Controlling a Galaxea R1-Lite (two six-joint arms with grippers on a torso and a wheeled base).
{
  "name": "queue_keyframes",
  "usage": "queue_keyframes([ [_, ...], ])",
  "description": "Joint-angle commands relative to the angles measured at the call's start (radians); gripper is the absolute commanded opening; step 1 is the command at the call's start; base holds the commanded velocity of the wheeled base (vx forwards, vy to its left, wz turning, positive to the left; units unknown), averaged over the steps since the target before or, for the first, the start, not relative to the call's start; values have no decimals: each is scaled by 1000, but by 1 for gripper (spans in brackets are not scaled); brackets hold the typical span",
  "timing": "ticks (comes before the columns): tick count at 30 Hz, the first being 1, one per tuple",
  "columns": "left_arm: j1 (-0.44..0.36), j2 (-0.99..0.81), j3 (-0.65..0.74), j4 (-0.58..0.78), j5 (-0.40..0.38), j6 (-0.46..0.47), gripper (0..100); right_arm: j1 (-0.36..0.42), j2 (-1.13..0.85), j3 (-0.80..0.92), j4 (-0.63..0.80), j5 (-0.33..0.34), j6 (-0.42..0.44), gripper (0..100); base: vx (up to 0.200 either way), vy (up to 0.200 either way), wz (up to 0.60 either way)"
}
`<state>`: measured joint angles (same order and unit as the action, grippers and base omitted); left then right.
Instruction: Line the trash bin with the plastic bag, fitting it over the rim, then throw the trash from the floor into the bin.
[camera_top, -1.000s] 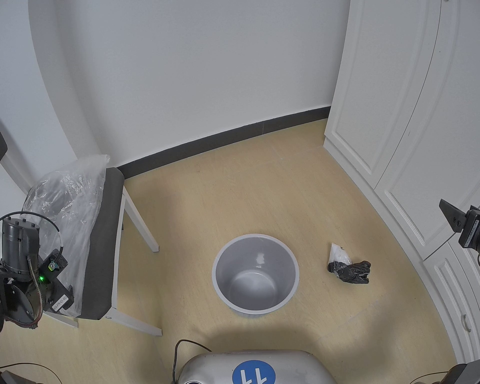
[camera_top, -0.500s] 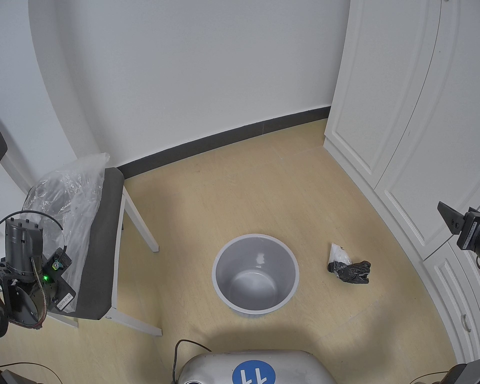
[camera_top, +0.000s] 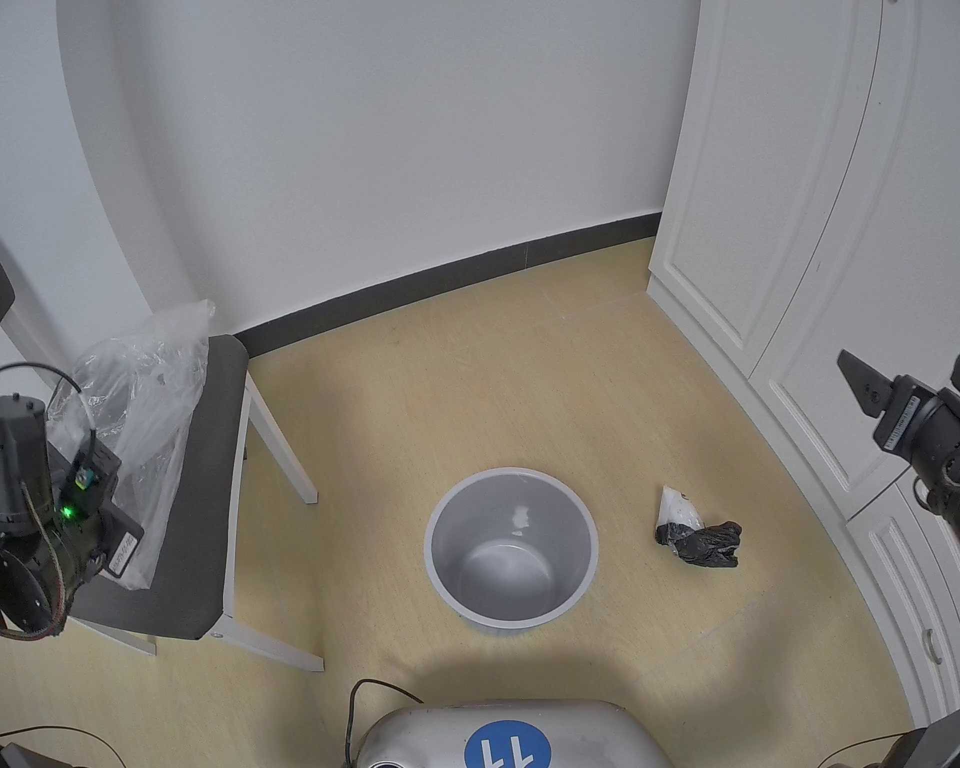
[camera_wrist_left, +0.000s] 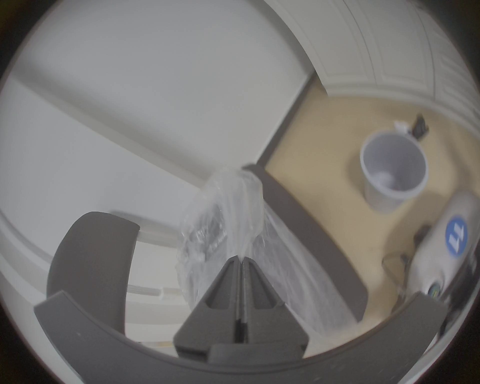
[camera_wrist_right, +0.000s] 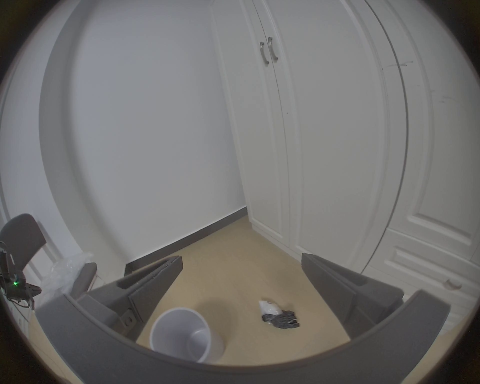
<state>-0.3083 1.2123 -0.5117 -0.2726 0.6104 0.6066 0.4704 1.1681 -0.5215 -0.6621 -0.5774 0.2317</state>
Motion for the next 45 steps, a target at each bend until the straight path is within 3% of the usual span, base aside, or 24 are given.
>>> queue_keyframes([
  [1, -64, -73, -79, -74, -37, -108, 0, 131, 196, 3, -109, -79, 21, 100, 0, 0, 0],
  [3, -120, -73, -119, -103, -61, -225, 0, 200, 240, -15, -131, -82, 18, 100, 0, 0, 0],
  [8, -193, -77, -137, -116, -74, -323, 0, 257, 294, -34, -132, -78, 29, 100, 0, 0, 0],
  [12, -344, -60, -188, -197, -81, -449, 0, 347, 375, -34, -163, -73, 101, 100, 0, 0, 0],
  [17, -453, 10, -294, -214, -136, -585, 0, 353, 516, -29, -267, -64, 166, 100, 0, 0, 0],
  [23, -491, 32, -306, -263, -216, -702, 0, 321, 578, -26, -418, -10, 179, 100, 0, 0, 0],
  [27, -494, -27, -195, -332, -313, -791, 0, 278, 561, -25, -429, 14, 181, 100, 0, 0, 0],
  [30, -494, -59, -149, -352, -356, -804, 0, 263, 559, -25, -425, 30, 181, 100, 0, 0, 0],
  [33, -494, -120, -108, -373, -449, -808, 0, 260, 576, -6, -435, 48, 182, 100, 0, 0, 0],
  [45, -494, -178, -74, -366, -534, -811, 0, 261, 588, 9, -435, 156, 267, 100, 0, 0, 0],
])
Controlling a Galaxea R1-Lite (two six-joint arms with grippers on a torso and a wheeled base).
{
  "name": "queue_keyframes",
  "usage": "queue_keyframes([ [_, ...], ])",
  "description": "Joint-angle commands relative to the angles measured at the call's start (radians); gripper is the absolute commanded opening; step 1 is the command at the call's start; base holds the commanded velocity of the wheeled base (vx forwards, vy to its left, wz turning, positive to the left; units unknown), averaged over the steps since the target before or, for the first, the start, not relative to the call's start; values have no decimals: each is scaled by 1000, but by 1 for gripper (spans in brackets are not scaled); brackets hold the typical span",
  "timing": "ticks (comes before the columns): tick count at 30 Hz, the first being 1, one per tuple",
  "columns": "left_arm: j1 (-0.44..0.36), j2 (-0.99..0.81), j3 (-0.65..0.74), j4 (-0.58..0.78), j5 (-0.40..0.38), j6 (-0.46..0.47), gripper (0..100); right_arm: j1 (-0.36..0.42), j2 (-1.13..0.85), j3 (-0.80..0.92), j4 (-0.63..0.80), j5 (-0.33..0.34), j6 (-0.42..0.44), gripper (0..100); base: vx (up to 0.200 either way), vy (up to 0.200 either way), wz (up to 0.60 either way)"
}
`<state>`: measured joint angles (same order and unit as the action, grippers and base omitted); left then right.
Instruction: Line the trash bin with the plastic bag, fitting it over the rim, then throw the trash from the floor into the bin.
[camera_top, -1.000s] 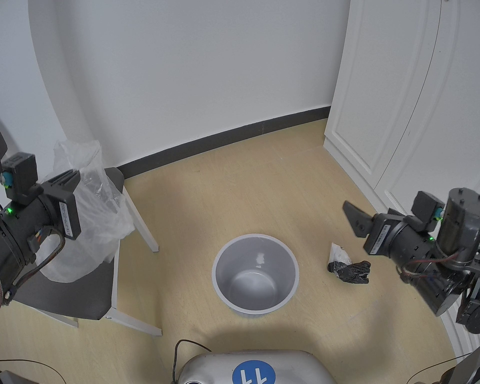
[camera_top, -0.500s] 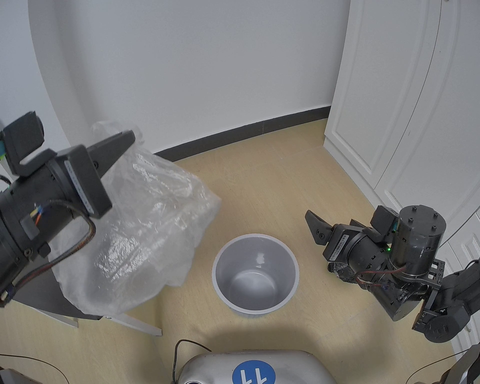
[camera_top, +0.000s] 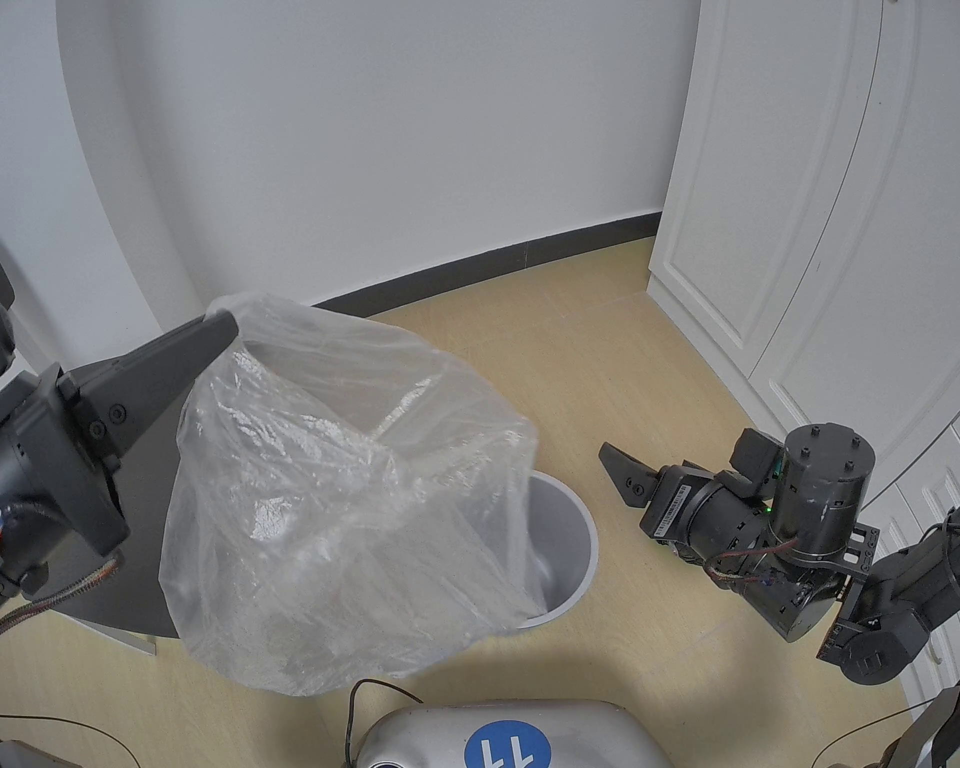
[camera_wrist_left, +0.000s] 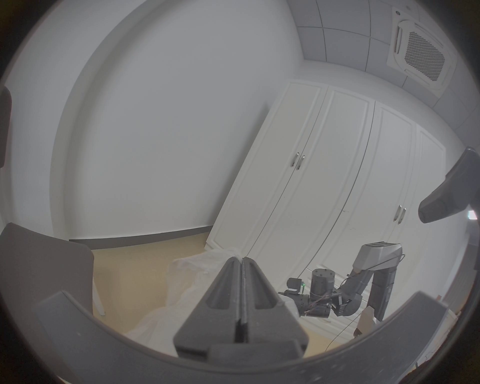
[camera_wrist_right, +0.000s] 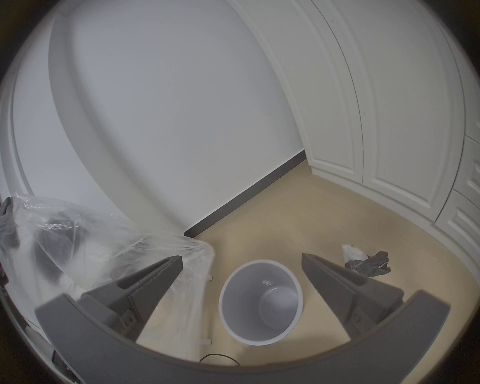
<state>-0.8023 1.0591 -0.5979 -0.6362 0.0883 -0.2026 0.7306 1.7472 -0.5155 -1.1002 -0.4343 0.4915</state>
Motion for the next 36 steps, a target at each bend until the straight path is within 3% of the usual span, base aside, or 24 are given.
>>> queue_keyframes([
  [1, 0, -25, 12, -3, -13, -1, 0, 4, 12, 5, 5, 14, 12, 100, 0, 0, 0],
  [8, -28, -22, 4, -10, -13, -24, 0, 61, -14, 43, 71, 38, 29, 100, 0, 0, 0],
  [12, -84, -25, -13, -36, -12, -80, 0, 82, -12, 32, 137, 74, 84, 100, 0, 0, 0],
  [23, -176, -27, -54, -82, -5, -175, 0, 69, 5, 9, 141, 239, 229, 100, 0, 0, 0],
  [36, -202, -67, -60, -82, -2, -179, 0, 59, 52, -9, 125, 249, 286, 100, 0, 0, 0],
])
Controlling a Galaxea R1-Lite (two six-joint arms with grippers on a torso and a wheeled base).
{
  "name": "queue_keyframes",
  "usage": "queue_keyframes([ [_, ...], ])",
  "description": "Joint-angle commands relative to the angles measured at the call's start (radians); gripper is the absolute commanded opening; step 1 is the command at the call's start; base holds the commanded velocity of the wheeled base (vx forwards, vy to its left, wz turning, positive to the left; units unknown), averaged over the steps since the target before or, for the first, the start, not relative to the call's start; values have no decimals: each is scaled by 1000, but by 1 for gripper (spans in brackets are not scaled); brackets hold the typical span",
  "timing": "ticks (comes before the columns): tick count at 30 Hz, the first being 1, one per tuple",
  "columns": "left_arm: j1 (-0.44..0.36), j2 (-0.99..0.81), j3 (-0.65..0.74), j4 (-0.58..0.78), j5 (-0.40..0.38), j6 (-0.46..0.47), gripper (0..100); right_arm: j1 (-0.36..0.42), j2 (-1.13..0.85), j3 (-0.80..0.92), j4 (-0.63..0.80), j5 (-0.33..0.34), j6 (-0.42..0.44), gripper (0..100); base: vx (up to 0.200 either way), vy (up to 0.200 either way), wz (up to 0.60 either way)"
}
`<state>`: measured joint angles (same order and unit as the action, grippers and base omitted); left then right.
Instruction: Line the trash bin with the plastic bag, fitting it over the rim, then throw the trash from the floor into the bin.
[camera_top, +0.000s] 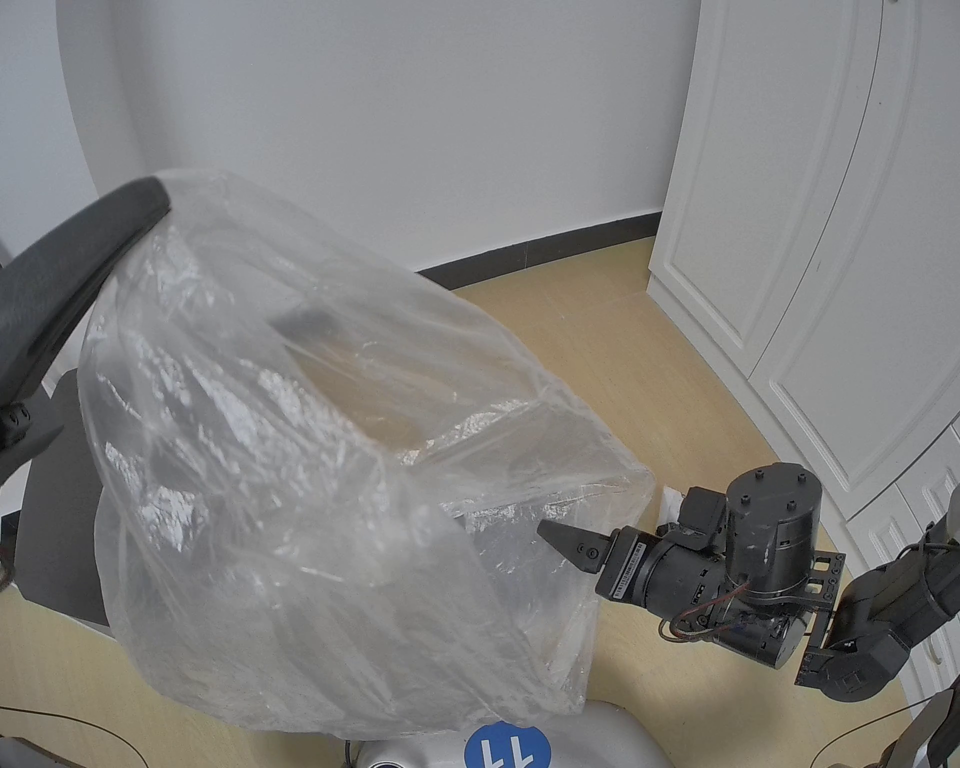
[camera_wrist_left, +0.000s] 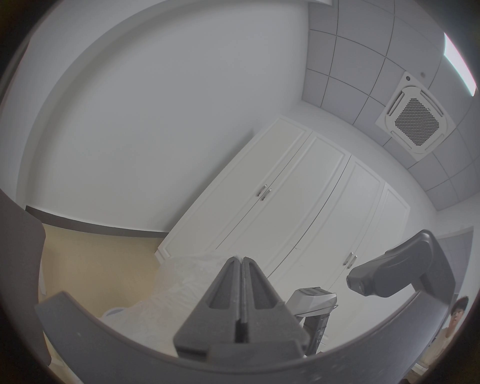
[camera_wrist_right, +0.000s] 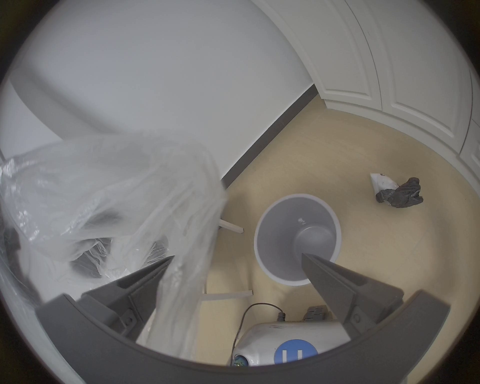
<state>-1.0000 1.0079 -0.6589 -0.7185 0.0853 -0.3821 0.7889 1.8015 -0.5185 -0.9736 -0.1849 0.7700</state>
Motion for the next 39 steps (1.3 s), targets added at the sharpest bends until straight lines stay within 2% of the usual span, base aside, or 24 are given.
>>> queue_keyframes([
  [1, -5, -17, 2, 1, 1, 0, 0, 1, -1, -8, -4, -2, 8, 100, 0, 0, 0],
  [11, -11, -20, 5, 1, -1, 0, 0, 10, 6, 15, -86, -5, 5, 100, 0, 0, 0],
  [19, -22, -18, 5, 1, -1, -1, 0, 16, 15, 17, -88, -5, 2, 100, 0, 0, 0],
  [25, -62, -20, 5, 1, 1, 0, 0, 35, 33, 11, -132, -8, 9, 100, 0, 0, 0],
  [28, -77, -17, 7, 1, 1, -1, 0, 46, 52, 15, -192, -11, 9, 100, 0, 0, 0],
  [30, -117, -6, 9, -1, 1, -1, 0, 55, 81, 25, -249, -18, 8, 100, 0, 0, 0],
  [39, -131, -2, 9, -1, 1, -8, 0, 62, 104, 34, -260, -16, 5, 100, 0, 0, 0],
])
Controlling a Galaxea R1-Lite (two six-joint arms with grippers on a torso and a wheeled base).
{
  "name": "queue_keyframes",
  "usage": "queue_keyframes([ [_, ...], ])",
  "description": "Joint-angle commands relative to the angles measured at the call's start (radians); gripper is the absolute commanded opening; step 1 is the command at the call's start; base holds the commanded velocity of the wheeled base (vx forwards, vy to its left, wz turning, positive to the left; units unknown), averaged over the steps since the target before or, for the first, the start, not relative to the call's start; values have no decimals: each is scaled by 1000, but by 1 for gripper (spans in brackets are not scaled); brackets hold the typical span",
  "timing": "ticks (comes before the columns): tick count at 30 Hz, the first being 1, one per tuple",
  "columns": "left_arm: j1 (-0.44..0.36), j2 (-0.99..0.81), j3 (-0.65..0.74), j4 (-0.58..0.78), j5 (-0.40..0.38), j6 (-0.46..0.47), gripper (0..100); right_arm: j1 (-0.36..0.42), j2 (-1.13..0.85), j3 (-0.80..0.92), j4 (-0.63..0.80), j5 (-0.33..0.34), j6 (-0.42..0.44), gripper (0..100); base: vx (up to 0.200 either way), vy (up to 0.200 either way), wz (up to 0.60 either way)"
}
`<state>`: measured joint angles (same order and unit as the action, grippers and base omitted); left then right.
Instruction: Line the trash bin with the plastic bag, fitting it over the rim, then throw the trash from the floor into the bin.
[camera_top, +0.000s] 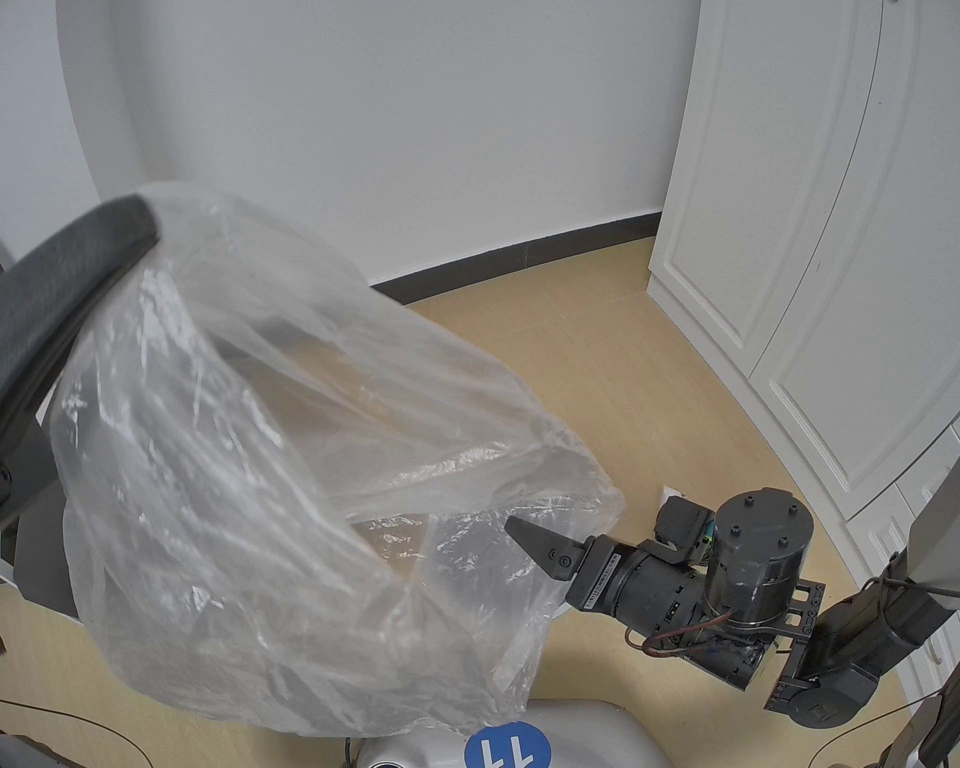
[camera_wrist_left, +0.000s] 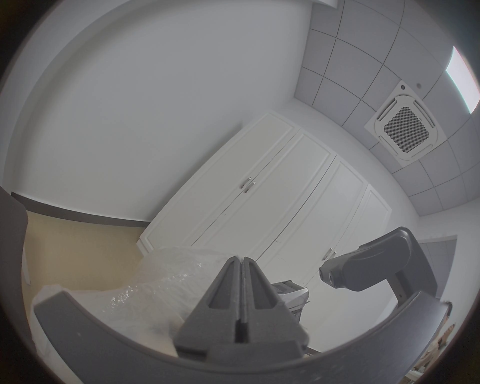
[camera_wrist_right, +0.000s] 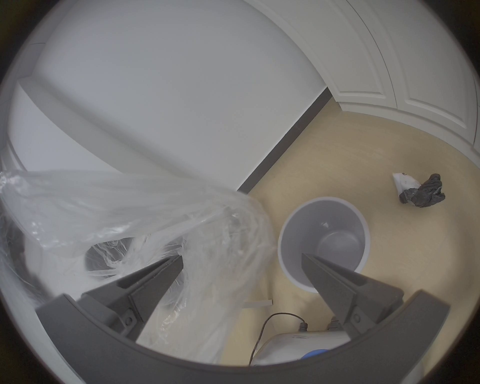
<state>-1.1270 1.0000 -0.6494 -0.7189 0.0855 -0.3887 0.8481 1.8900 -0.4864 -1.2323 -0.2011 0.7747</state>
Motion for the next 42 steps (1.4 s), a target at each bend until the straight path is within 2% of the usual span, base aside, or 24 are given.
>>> queue_keyframes([
  [1, -5, 3, -1, -1, 0, -1, 0, 3, 17, 0, -1, 0, -2, 100, 0, 0, 0],
  [6, -5, 0, 0, -1, 0, -1, 0, 3, 11, 0, -3, -3, -3, 100, 0, 0, 0],
  [7, -5, 0, 0, -1, 0, -1, 0, 3, 9, 0, -3, -3, -5, 0, 0, 0, 0],
  [12, -4, 0, 2, -1, 0, -1, 0, -1, -22, 5, -1, -12, -18, 0, 0, 0, 0],
  [23, 12, 11, 20, 6, 0, 1, 0, -32, -175, 11, 77, -66, -181, 0, 0, 0, 0],
  [27, 46, 25, 37, 24, -3, -1, 0, -96, -212, -32, 120, -115, -222, 0, 0, 0, 0],
  [29, 104, 43, 65, 36, -12, 11, 0, -142, -262, -60, 185, -123, -244, 0, 0, 0, 0],
  [32, 176, 65, 73, 131, -33, 54, 0, -188, -353, -98, 329, -123, -249, 0, 0, 0, 0],
  [34, 182, 65, 71, 144, -35, 59, 0, -190, -362, -103, 346, -123, -249, 0, 0, 0, 0],
  [35, 233, 66, 66, 277, -56, 106, 0, -204, -424, -136, 461, -123, -249, 0, 0, 0, 0],
  [38, 260, 77, 66, 378, -59, 169, 0, -204, -451, -150, 514, -123, -247, 0, 0, 0, 0],
  [39, 260, 77, 66, 378, -59, 169, 0, -204, -451, -150, 514, -123, -247, 0, 0, 0, 0],
  [40, 277, 117, 74, 408, -47, 223, 0, -204, -457, -149, 522, -124, -250, 0, 0, 0, 0],
  [41, 277, 117, 74, 408, -47, 223, 0, -204, -457, -149, 522, -124, -250, 0, 0, 0, 0],
  [42, 294, 160, 85, 409, -21, 266, 0, -204, -457, -146, 525, -126, -253, 0, 0, 0, 0],
])
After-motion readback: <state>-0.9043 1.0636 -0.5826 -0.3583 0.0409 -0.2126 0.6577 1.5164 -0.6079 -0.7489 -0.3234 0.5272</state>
